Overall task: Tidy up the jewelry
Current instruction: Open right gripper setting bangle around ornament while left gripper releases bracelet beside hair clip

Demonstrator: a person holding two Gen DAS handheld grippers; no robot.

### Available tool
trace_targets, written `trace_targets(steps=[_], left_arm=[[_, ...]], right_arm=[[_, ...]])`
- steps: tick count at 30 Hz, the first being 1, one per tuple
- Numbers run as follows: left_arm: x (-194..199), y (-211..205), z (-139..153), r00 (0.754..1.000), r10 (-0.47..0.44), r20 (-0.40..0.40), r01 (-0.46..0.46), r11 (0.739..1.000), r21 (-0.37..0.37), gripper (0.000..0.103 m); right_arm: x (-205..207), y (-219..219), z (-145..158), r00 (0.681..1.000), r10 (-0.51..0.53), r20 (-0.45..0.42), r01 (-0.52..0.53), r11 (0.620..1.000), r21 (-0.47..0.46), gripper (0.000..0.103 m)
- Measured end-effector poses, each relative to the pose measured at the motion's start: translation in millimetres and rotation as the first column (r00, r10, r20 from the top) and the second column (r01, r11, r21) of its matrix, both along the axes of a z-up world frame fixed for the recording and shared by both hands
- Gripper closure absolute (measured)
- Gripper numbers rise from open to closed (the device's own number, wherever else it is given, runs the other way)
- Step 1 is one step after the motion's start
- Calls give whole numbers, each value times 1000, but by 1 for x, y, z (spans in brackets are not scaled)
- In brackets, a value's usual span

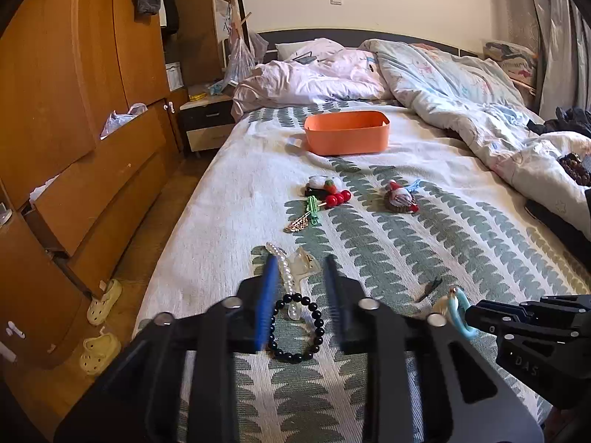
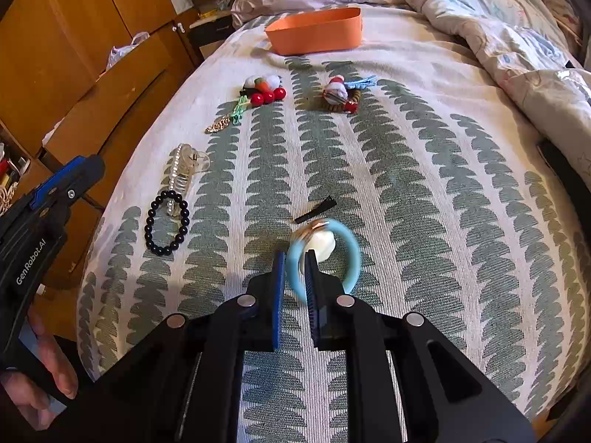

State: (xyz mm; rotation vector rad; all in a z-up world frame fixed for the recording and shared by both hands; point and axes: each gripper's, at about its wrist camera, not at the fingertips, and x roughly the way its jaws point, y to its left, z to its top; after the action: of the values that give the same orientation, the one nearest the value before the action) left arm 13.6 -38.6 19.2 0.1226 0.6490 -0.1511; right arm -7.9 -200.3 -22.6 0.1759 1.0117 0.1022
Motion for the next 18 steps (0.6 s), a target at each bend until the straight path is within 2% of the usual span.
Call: trace_targets(steps=[1, 3, 5, 7, 9, 10, 11, 13, 15, 16, 18], left_arm=[[0, 1, 1, 1000, 4, 3, -4, 1000, -5, 50], [0, 6, 4, 1000, 25, 17, -24, 999, -25, 38], [1, 10, 7, 999, 40, 31, -39, 999, -34, 33], [3, 13, 10, 997, 56, 44, -55, 998, -37, 16], [6, 19, 12, 996, 73, 48, -71, 996, -46, 12], [7, 20, 12, 996, 76, 47, -74, 996, -53, 9], [8, 23, 13, 996, 78, 48, -75, 995, -63, 7], [9, 25, 15, 994, 93, 64, -89, 994, -58, 5], [9, 24, 16, 992, 103, 74, -101, 994, -36, 5], [9, 23, 16, 991, 106, 76, -105, 994, -23, 5], [12, 22, 14, 989, 129, 77, -131, 991, 14, 5]], right_arm=[[0, 0, 1, 1000, 1, 2, -1, 1000, -1, 85], [-2, 0, 4, 1000, -1, 14, 1, 1000, -11, 84], [-2, 0, 6, 1000, -4, 24, 4, 1000, -19, 83], [-3, -2, 9, 999, -10, 37, 10, 1000, -17, 77], [-3, -5, 11, 999, -19, 46, 20, 1000, -20, 59], [-4, -6, 12, 998, -23, 56, 25, 999, -20, 40], [-4, -7, 14, 997, -29, 67, 30, 999, -23, 28], [-7, -8, 19, 994, -39, 103, 43, 998, -36, 23], [-9, -8, 24, 991, -40, 127, 48, 997, -62, 14], [-9, -7, 26, 990, -38, 139, 49, 996, -72, 6], [-11, -6, 29, 987, -35, 159, 48, 996, -79, 3]])
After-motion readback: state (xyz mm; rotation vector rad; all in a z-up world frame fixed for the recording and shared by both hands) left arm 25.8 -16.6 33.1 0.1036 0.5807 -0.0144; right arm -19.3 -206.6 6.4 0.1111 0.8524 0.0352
